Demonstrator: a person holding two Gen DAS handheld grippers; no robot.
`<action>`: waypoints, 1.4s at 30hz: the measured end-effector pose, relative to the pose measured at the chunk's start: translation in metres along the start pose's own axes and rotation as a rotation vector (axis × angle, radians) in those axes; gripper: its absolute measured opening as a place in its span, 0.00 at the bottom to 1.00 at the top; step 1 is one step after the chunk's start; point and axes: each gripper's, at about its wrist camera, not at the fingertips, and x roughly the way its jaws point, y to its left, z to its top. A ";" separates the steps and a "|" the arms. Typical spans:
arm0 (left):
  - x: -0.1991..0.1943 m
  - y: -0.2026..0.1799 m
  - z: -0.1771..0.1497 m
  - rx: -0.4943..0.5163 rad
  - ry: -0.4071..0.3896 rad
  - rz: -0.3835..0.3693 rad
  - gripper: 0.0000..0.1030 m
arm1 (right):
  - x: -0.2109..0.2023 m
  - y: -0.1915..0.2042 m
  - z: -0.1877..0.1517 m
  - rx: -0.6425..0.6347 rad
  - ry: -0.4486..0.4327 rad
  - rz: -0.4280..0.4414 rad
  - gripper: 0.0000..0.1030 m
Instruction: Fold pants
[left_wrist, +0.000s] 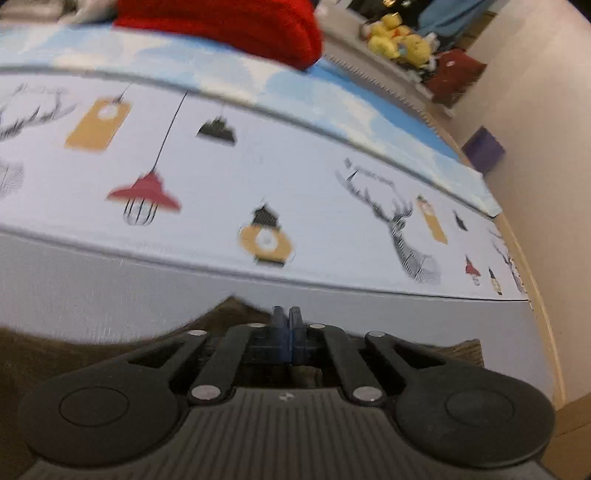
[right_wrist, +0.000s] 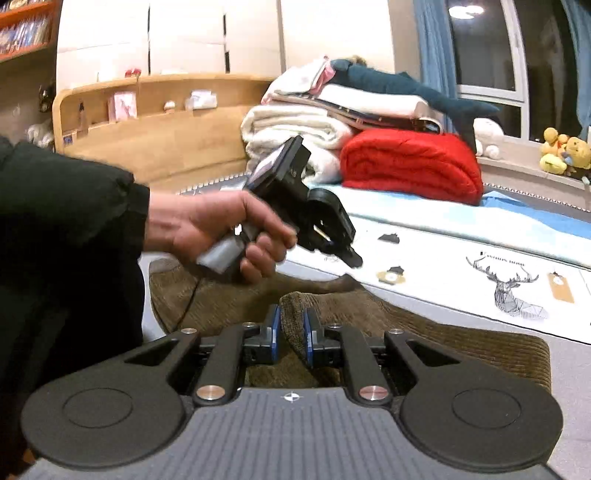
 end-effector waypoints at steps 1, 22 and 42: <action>-0.001 0.002 -0.002 -0.018 0.025 -0.039 0.03 | 0.004 0.003 -0.005 -0.019 0.033 -0.003 0.13; -0.008 -0.018 -0.022 0.195 0.109 -0.069 0.02 | 0.006 0.001 0.003 -0.024 -0.009 -0.004 0.13; -0.013 -0.024 -0.035 0.224 0.180 -0.098 0.08 | 0.024 -0.004 -0.006 0.016 0.155 0.059 0.18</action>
